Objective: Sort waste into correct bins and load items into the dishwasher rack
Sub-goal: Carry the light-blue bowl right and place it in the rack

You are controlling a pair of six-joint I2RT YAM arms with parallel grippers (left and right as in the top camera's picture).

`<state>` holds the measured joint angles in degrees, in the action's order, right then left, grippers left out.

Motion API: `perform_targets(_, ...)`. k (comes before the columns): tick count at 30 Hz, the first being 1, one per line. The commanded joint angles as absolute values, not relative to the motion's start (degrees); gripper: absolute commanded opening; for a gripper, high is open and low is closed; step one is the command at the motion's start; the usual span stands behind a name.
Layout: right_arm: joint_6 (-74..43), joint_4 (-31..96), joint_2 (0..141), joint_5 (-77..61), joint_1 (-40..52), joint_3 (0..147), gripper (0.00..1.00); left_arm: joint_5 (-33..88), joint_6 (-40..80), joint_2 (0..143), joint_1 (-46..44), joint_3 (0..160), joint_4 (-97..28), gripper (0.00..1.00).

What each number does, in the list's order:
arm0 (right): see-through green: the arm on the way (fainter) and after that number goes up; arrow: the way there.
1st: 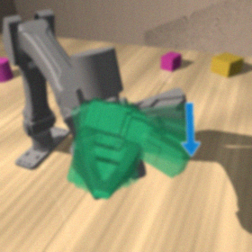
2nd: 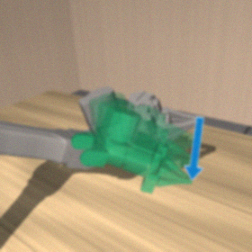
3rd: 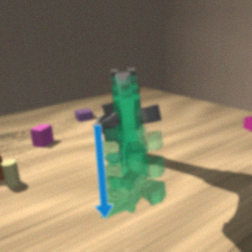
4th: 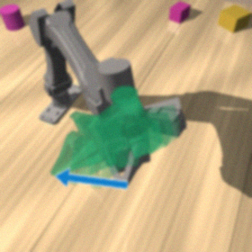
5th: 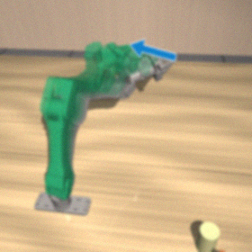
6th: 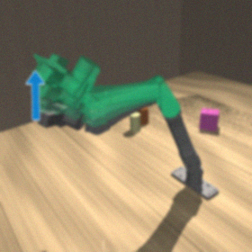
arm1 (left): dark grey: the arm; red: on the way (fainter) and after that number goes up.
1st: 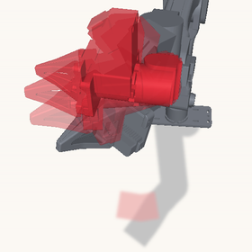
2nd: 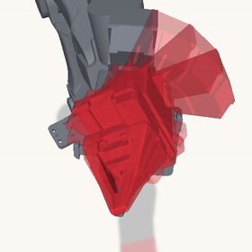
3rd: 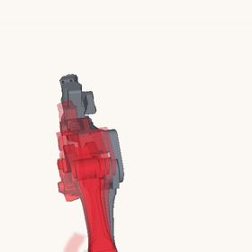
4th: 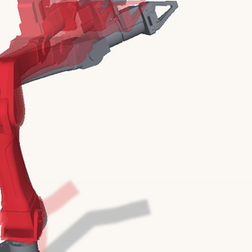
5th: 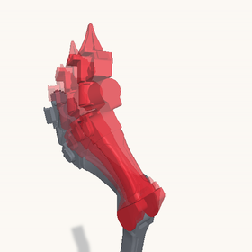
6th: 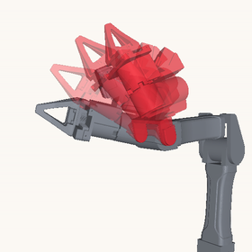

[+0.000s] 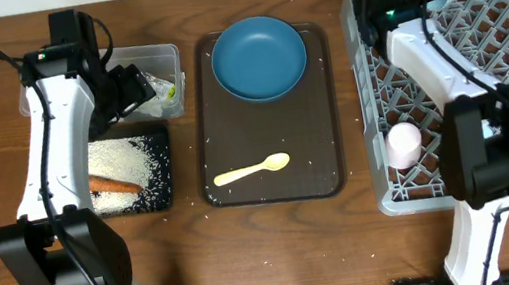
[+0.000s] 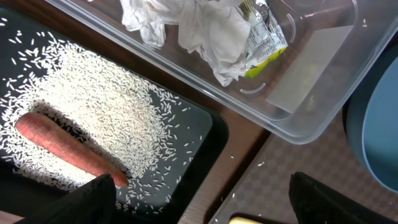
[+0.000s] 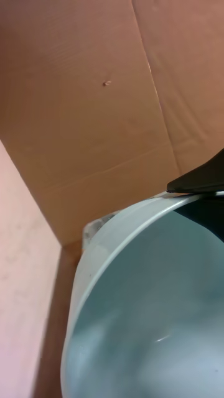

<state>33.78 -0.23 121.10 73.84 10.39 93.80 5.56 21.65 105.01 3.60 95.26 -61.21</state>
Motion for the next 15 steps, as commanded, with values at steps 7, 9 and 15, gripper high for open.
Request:
perform_targets(7, 34.0, 4.6, 122.9, 76.2, 10.2, 93.6, 0.01, 4.6, 21.7, 104.8, 3.6, 94.8, -61.4, 0.92)
perform_targets(9, 32.6, 6.6, 122.9, 75.4, 10.4, 93.5, 0.01, 4.6, 21.7, 104.8, 3.6, 94.8, -61.5, 0.98)
perform_targets(15, 30.2, 15.0, 122.9, 66.6, 11.7, 93.5, 0.01, 4.6, 21.7, 104.8, 3.6, 94.8, -61.3, 0.98)
